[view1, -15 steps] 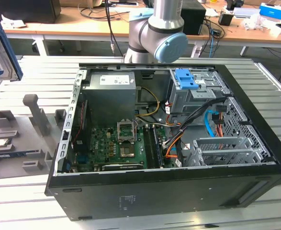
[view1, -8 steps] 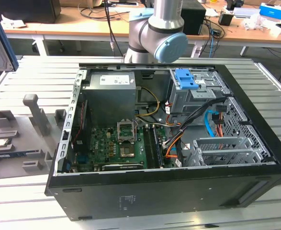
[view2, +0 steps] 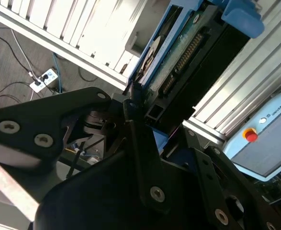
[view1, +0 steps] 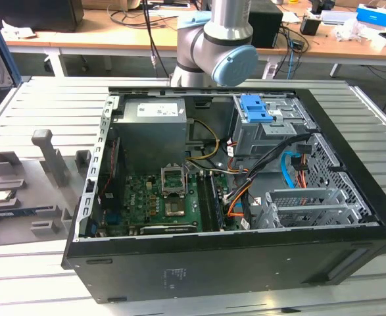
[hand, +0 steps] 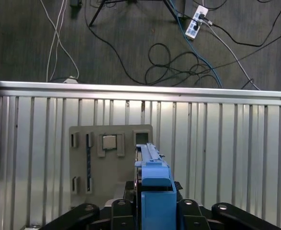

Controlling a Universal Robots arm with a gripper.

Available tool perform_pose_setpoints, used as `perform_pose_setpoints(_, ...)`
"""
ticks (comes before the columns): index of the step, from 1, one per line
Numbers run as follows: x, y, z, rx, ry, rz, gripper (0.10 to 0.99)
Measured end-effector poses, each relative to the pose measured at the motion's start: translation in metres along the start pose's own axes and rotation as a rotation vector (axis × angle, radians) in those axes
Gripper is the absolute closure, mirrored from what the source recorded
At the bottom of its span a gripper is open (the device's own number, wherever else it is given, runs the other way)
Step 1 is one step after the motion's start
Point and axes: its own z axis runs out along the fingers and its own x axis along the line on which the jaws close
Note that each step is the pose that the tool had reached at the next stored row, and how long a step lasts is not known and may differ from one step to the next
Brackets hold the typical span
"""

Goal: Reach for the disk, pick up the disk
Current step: 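Pick up the disk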

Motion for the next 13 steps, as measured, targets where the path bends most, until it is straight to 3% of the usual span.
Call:
perform_pose_setpoints(9, -0.0002, 0.0009, -0.0239, 0.0, -0.0001, 0.0, 0.722)
perform_pose_setpoints(13, -0.0002, 0.001, -0.0244, 0.0, -0.0001, 0.0, 0.722)
